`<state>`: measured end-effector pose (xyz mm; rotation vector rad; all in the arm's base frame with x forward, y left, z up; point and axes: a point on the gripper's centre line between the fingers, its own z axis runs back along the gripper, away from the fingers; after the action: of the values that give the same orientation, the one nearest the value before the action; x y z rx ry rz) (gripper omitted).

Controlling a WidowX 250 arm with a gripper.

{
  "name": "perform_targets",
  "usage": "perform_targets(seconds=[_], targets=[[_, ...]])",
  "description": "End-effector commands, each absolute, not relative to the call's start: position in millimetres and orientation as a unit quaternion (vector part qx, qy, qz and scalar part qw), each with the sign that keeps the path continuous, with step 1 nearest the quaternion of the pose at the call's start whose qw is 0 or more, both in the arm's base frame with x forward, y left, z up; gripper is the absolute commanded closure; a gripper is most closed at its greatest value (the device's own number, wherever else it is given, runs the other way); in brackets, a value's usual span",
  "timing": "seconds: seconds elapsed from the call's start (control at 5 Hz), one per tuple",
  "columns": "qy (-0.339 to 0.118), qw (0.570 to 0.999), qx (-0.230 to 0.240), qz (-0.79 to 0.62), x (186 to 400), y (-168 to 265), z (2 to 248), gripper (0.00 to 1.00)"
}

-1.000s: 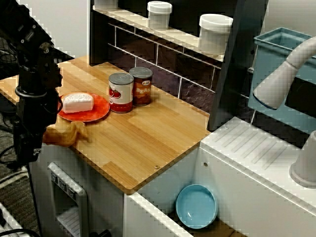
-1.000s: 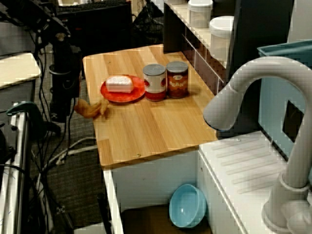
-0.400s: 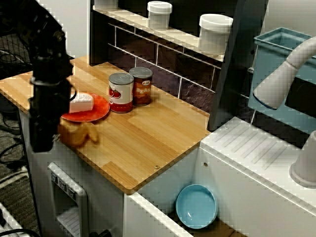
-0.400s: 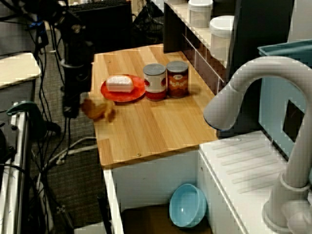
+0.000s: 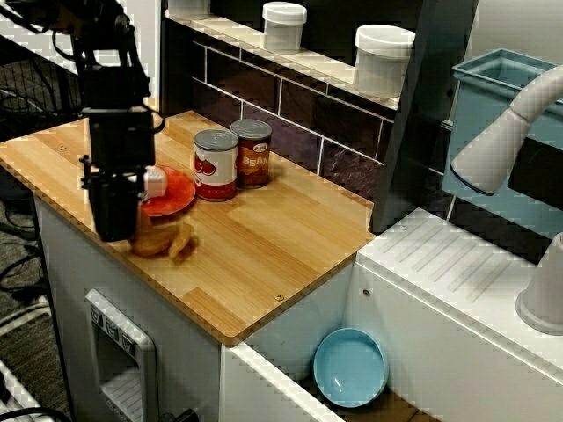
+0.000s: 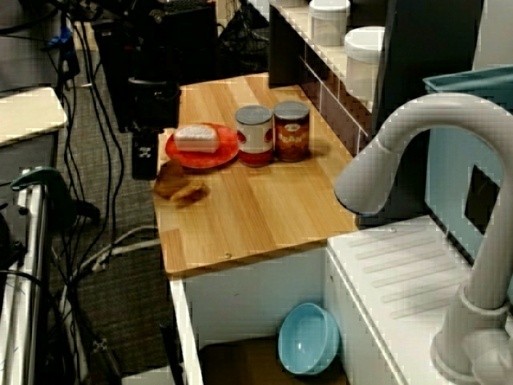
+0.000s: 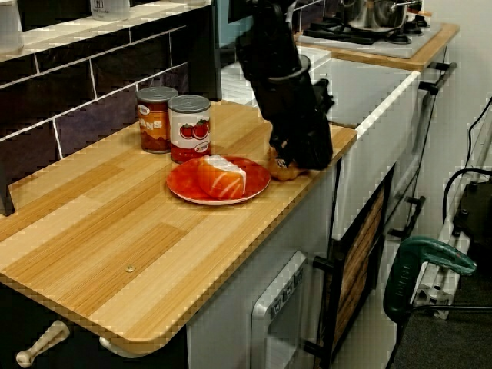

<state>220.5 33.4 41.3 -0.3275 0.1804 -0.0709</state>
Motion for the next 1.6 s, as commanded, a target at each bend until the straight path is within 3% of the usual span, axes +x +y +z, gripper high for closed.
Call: perform_targets(seconds=[0.0,0.6,1.0,1.4], targets=[[0.07,0.98,-0.188,-0.019,239,39,49,1.0],[0.069,0.973,-0.219,-0.018,244,34,45,1.0],[0.059,0.968,-0.242,-0.025,274,7,32,1.0],[0.088,0.964,-0.253,0.002,297,-2,15,1.0]])
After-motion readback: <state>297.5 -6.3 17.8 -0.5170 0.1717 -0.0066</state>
